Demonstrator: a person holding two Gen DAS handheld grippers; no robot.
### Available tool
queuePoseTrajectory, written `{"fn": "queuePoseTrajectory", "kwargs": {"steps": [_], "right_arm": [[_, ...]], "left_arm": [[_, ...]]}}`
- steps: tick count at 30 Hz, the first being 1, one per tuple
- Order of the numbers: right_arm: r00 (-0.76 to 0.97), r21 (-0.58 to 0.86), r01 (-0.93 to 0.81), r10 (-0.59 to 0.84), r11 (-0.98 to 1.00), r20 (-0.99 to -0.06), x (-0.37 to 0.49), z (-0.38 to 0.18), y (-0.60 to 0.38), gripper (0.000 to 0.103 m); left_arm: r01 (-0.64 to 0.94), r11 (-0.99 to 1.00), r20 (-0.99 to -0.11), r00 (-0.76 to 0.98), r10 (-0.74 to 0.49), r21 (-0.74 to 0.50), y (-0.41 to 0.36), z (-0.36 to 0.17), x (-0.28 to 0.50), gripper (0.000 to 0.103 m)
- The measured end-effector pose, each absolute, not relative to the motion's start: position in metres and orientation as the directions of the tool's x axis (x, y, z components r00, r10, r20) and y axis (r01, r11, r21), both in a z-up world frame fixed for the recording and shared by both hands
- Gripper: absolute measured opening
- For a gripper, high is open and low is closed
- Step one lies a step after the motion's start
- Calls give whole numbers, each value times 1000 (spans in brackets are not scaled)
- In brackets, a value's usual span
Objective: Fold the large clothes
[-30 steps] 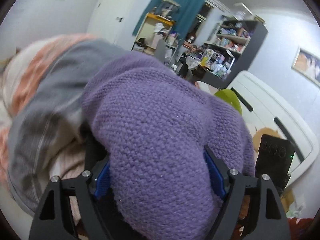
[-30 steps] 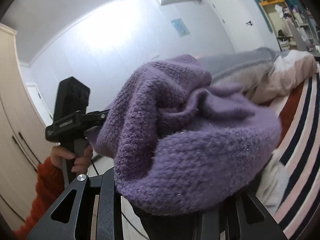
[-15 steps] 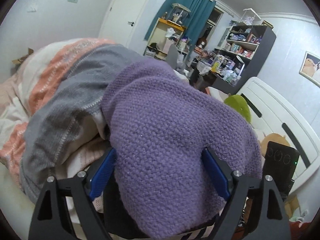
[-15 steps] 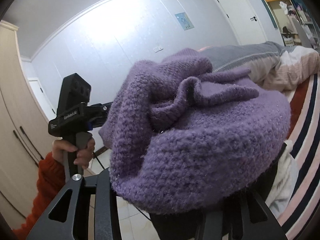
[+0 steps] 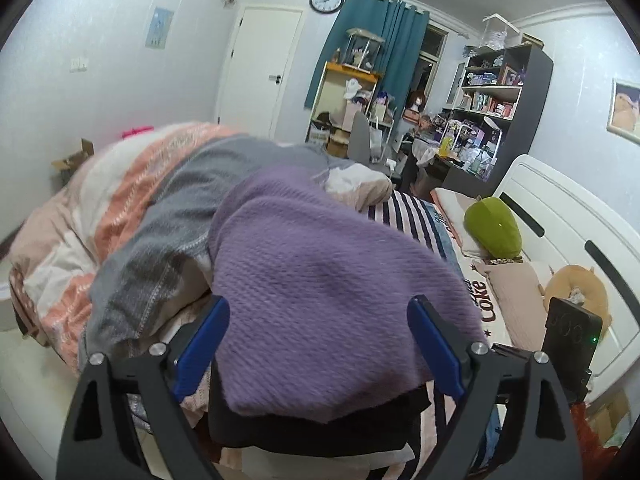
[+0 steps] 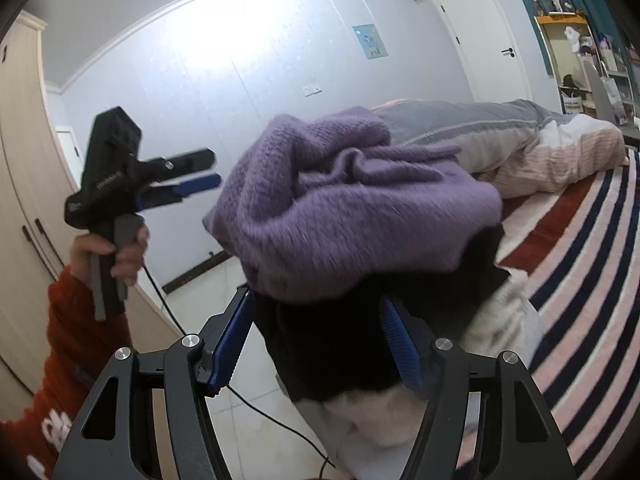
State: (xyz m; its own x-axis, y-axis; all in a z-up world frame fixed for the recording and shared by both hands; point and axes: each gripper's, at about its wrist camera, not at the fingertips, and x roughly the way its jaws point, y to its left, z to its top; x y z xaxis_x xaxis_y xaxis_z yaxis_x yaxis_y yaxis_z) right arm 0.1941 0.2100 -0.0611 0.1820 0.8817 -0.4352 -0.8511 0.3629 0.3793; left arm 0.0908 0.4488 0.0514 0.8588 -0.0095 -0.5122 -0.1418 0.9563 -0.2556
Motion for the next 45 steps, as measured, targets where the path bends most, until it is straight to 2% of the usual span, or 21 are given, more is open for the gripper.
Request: {"fn": "queuePoseTrajectory", "kwargs": {"steps": [3, 9, 13, 21, 23, 32, 35, 45], "right_arm": [[187, 392, -842, 882, 371, -433, 192, -60, 189, 62], [264, 370, -823, 867, 432, -423, 184, -56, 132, 66], [322, 333, -815, 848, 474, -421, 171, -50, 91, 68], [501, 216, -757, 760, 616, -413, 137, -48, -7, 71], [556, 183, -728, 725, 661, -407, 125, -48, -34, 72], [742, 64, -585, 565, 809, -359, 72, -49, -127, 93], [792, 43, -534, 517, 845, -326, 57, -50, -148, 102], [853, 52, -445, 441, 894, -279, 40, -55, -187, 103]], "left_arm": [[-204, 962, -504, 859, 87, -182, 426, 59, 82, 90], [-207, 972, -479, 869, 128, -116, 374, 64, 76, 90], [-166, 984, -448, 886, 117, -71, 328, 62, 73, 94], [-125, 992, -353, 929, 109, -23, 223, 43, 78, 94], [-116, 993, -313, 944, 103, -24, 193, 34, 80, 99], [-102, 994, -205, 974, 92, -37, 83, -5, 82, 102], [-71, 997, -208, 976, 63, -30, 55, -13, 80, 102], [-36, 999, -237, 971, 31, -20, 23, -28, 81, 102]]}}
